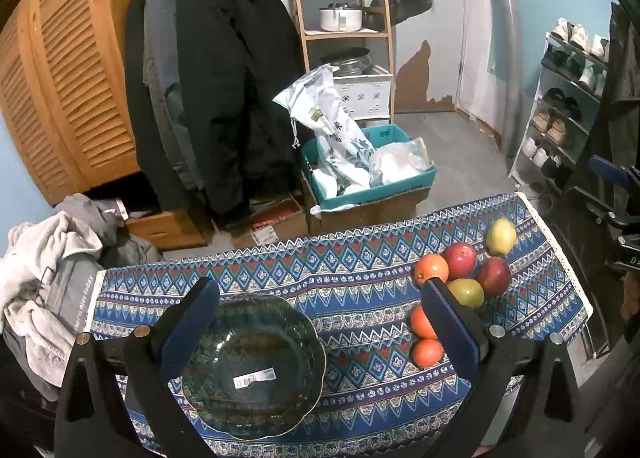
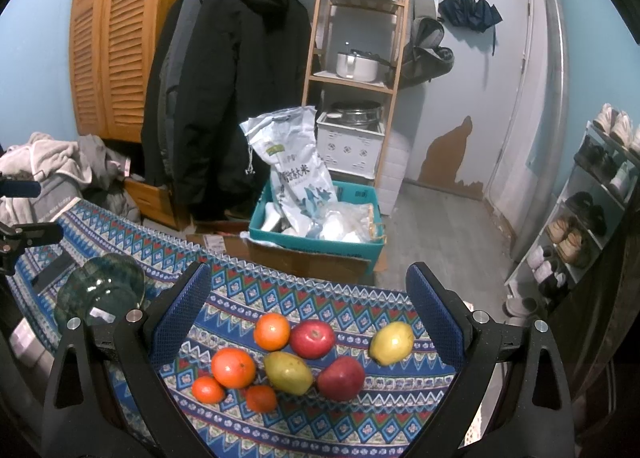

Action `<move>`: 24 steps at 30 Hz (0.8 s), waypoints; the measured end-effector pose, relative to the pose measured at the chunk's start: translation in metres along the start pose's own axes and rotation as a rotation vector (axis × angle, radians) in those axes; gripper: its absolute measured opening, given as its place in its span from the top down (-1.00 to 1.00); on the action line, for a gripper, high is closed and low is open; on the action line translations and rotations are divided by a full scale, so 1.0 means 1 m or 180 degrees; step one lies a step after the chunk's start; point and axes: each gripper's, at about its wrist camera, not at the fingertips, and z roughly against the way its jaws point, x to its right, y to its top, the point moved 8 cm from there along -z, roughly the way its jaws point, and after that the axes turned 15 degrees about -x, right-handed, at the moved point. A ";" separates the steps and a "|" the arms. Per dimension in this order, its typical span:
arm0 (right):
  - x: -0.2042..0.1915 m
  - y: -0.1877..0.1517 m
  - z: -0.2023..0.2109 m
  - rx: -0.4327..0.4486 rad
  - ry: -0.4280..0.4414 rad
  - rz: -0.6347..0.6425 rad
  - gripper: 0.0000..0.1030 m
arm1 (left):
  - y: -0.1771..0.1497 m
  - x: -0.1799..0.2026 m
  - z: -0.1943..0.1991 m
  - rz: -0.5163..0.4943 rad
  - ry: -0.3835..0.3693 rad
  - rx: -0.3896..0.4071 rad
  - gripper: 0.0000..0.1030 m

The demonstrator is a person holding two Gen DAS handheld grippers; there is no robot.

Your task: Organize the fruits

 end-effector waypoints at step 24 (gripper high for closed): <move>0.015 -0.010 0.001 -0.0080 -0.0019 -0.0072 -0.87 | 0.002 0.012 -0.007 -0.0091 0.0003 -0.0013 -0.98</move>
